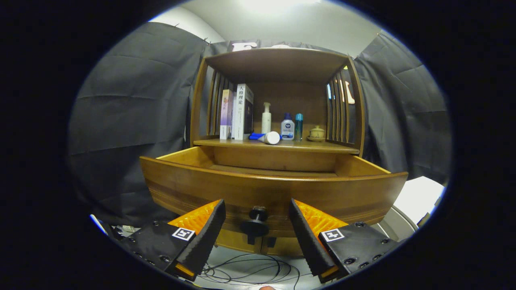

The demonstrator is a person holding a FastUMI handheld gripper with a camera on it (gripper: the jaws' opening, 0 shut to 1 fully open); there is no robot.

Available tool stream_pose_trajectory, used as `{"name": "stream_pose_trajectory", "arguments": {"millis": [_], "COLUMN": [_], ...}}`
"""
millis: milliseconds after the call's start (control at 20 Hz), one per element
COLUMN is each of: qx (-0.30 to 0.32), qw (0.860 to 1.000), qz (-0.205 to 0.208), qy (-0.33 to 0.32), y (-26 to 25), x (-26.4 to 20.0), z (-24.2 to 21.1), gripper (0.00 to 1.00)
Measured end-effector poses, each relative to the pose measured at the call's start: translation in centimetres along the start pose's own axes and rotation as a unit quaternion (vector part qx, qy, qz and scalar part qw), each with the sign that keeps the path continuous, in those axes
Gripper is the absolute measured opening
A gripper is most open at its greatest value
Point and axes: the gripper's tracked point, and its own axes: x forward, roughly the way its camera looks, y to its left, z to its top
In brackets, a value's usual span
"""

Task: Pull open the drawer, take out the items inside it, and place them on the countertop above the cabinet.

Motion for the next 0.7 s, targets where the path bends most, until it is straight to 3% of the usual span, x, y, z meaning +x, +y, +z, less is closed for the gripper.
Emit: {"name": "stream_pose_trajectory", "arguments": {"millis": [400,550,700], "qx": [0.023,0.023,0.03], "qw": [0.999,0.999,0.999], "qz": [-0.024,-0.007,-0.02], "qy": [0.019,0.022,0.022], "y": [0.2,1.2,1.0], "x": [1.9,2.1,2.3], "z": [-0.6,-0.7,-0.5], "gripper": [0.96,0.96,0.96]}}
